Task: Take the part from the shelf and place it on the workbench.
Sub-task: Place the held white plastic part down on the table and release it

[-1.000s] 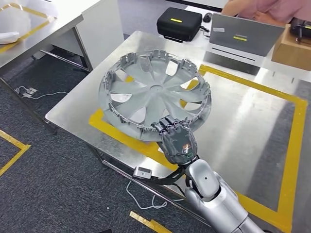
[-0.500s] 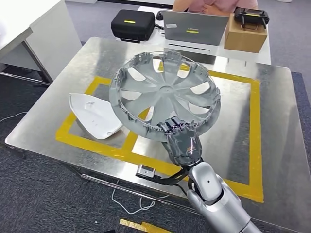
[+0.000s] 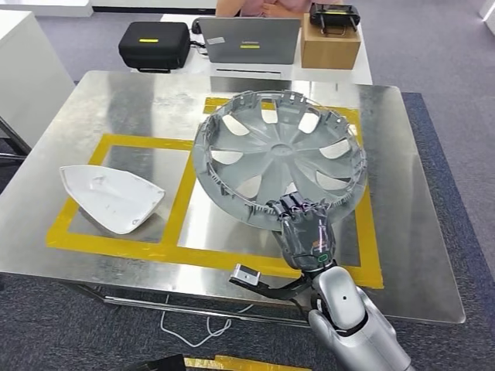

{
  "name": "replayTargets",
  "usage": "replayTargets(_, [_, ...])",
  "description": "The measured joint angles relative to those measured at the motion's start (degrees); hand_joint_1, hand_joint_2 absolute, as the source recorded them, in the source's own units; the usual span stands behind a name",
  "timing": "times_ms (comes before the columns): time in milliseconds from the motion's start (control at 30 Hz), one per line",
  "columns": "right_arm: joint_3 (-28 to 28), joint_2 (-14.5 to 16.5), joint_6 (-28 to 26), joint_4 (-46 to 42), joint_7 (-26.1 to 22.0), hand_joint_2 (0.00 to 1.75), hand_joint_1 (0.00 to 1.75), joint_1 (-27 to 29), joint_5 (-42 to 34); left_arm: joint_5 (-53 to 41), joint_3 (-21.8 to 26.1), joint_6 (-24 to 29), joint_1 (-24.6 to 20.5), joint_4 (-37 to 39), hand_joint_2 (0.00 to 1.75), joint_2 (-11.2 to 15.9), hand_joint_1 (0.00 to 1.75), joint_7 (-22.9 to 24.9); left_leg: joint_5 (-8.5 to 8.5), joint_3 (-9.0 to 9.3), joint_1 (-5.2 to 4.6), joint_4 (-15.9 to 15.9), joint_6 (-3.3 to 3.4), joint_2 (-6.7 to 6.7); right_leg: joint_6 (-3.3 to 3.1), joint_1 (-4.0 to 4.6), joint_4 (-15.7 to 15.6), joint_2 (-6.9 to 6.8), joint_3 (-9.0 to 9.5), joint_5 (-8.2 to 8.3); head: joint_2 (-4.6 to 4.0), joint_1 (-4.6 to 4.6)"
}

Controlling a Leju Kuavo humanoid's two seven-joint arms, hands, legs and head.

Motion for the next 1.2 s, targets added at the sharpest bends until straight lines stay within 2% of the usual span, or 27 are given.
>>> replayTargets(33, [-0.1, -0.1, 0.0, 0.0, 0.0, 1.75, 1.75, 0.0, 0.0, 0.3, 0.0, 0.1, 0.0, 0.0, 1.75, 0.1, 0.0, 0.0, -0.1, 0.11, 0.06, 0.0, -0.26, 0.45, -0.43, 0.0, 0.0, 0.67, -0.07, 0.07, 0.01, -0.01])
replayTargets(67, [-0.2, -0.2, 0.0, 0.0, 0.0, 1.75, 1.75, 0.1, 0.0, 0.6, 0.0, 0.2, 0.0, 0.0, 1.75, 0.2, 0.0, 0.1, -0.45, 0.16, 0.19, 0.2, -0.55, 0.21, -0.75, -0.07, 0.0, 1.23, -0.1, 0.14, 0.01, -0.04])
replayTargets(100, [-0.2, -0.3, 0.0, 0.0, 0.0, 1.75, 1.75, 0.2, 0.0, 0.9, 0.0, 0.3, 0.1, -0.1, 1.75, 0.3, 0.0, 0.2, -1.36, -0.18, 0.33, 1.2, -0.79, -0.77, -1.13, -0.17, -0.1, 1.69, -0.09, 0.2, 0.01, -0.12])
replayTargets(133, [-0.3, -0.3, 0.0, 0.0, 0.0, 1.75, 1.75, 0.3, -0.1, 1.2, 0.1, 0.5, 0.2, -0.1, 1.75, 0.4, 0.0, 0.3, -2.83, -1.08, 0.45, 3.4, -0.99, -2.15, -1.48, -0.29, -0.1, 2.14, -0.02, 0.26, 0.01, -0.24])
replayTargets(167, [-0.4, -0.3, 0.0, 0.0, 0.0, 1.75, 1.75, 0.5, -0.2, 1.4, 0.1, 0.7, 0.5, -0.1, 1.75, 0.5, 0.0, 0.4, -4.69, -2.58, 0.53, 6.8, -1.06, -3.75, -1.73, -0.32, -0.2, 2.55, -0.01, 0.24, 0.0, -0.34])
replayTargets(200, [-0.4, -0.3, 0.0, 0.0, 0.1, 1.75, 1.75, 0.7, -0.3, 1.6, 0.2, 0.9, 0.9, -0.1, 1.75, 0.6, 0.0, 0.6, -6.56, -4.52, 0.53, 11.0, -1.04, -4.78, -1.94, -0.26, -0.2, 2.98, 0.01, 0.22, 0.0, -0.43])
replayTargets(233, [-0.5, -0.3, 0.0, 0.1, 0.4, 1.75, 1.75, 0.9, -0.2, 1.7, 0.3, 1.0, 1.3, -0.1, 1.75, 0.7, 0.0, 0.9, -7.8, -6.29, 0.5, 14.5, -0.97, -5.22, -2.04, -0.17, -0.1, 3.51, 0.05, 0.2, -0.01, -0.45])
replayTargets(267, [-0.7, -0.3, 0.0, 0.1, 0.8, 1.75, 1.75, 1.3, 0.0, 1.7, 0.4, 1.1, 1.7, -0.1, 1.75, 0.7, 0.0, 1.2, -8.01, -7.42, 0.45, 16.5, -0.84, -5.4, -2.09, -0.04, -0.1, 3.99, 0.12, 0.17, -0.01, -0.45])
replayTargets(300, [-1.0, -0.3, 0.0, 0.2, 1.4, 1.75, 1.75, 1.8, 0.3, 1.8, 0.5, 1.2, 2.0, -0.1, 1.75, 0.8, 0.0, 1.5, -7.02, -7.58, 0.41, 16.4, -0.61, -5.46, -2.1, 0.09, -0.1, 4.41, 0.23, 0.16, -0.01, -0.46])
replayTargets(333, [-1.4, -0.3, 0.1, 0.2, 2.0, 1.75, 1.75, 2.2, 0.6, 1.8, 0.5, 1.3, 2.2, -0.1, 1.75, 0.8, 0.0, 1.9, -5.08, -6.72, 0.34, 14.0, -0.27, -5.52, -2.11, 0.2, -0.1, 4.73, 0.36, 0.14, -0.01, -0.45])
replayTargets(400, [-2.3, -0.4, 0.3, 0.2, 2.9, 1.75, 1.75, 3.0, 0.1, 1.9, 0.6, 1.6, 2.2, -0.1, 1.75, 0.9, 0.0, 2.4, -0.89, -3.52, 0.05, 6.5, 0.67, -5.89, -2.03, 0.48, -0.1, 5.11, 0.57, 0.06, -0.01, -0.43])
replayTargets(433, [-2.9, -0.4, 0.6, 0.3, 3.1, 1.75, 1.75, 3.4, -0.5, 2.1, 0.7, 1.8, 2.2, -0.1, 1.75, 0.9, 0.0, 2.5, 0.2, -2.21, -0.09, 3.4, 0.99, -6.06, -1.92, 0.59, 0.0, 5.24, 0.52, 0.01, -0.01, -0.4])
replayTargets(467, [-3.5, -0.4, 0.9, 0.3, 3.4, 1.75, 1.75, 3.7, -1.0, 2.3, 0.8, 2.1, 2.2, -0.1, 1.75, 0.9, 0.0, 2.6, 0.64, -1.44, -0.17, 1.4, 1.0, -6.23, -1.88, 0.7, 0.1, 5.3, 0.39, -0.08, -0.01, -0.37])
replayTargets(567, [-5.6, -0.8, 1.7, 0.7, 3.8, 1.75, 1.75, 4.8, -1.8, 2.8, 1.2, 2.5, 2.1, -0.1, 1.75, 0.8, 0.0, 2.6, 0.55, -1.19, -0.27, 0.3, 0.16, -6.29, -1.99, 0.65, 0.2, 5.26, 0.09, -0.16, 0.01, -0.33])
replayTargets(600, [-6.3, -0.9, 1.8, 0.9, 3.8, 1.75, 1.75, 5.1, -1.9, 2.9, 1.3, 2.6, 2.0, -0.1, 1.75, 0.8, 0.0, 2.5, 0.56, -1.23, -0.36, 0.4, 0.14, -6.3, -1.94, 0.55, 0.1, 5.23, 0.11, -0.08, 0.01, -0.33])
replayTargets(833, [-8.6, -1.4, 3.1, 3.2, 2.8, 1.75, 1.75, 4.4, -0.9, 3.0, 1.9, 2.1, 1.3, -0.2, 1.75, 1.3, 0.0, 2.5, 0.71, -1.35, -0.68, 0.4, 0.63, -6.3, -1.38, 0.2, -0.2, 5.22, 0.15, 0.26, -0.01, -0.35])
replayTargets(1200, [-7.0, -1.3, 3.8, 8.3, 0.9, 1.75, 1.75, 1.0, -0.2, 3.4, 2.4, 1.7, 1.7, -0.2, 1.75, 1.8, 0.0, 3.6, 0.77, -1.37, -0.61, 0.4, 0.7, -6.3, -1.33, 0.27, -0.2, 5.21, 0.05, 0.29, -0.01, -0.38])
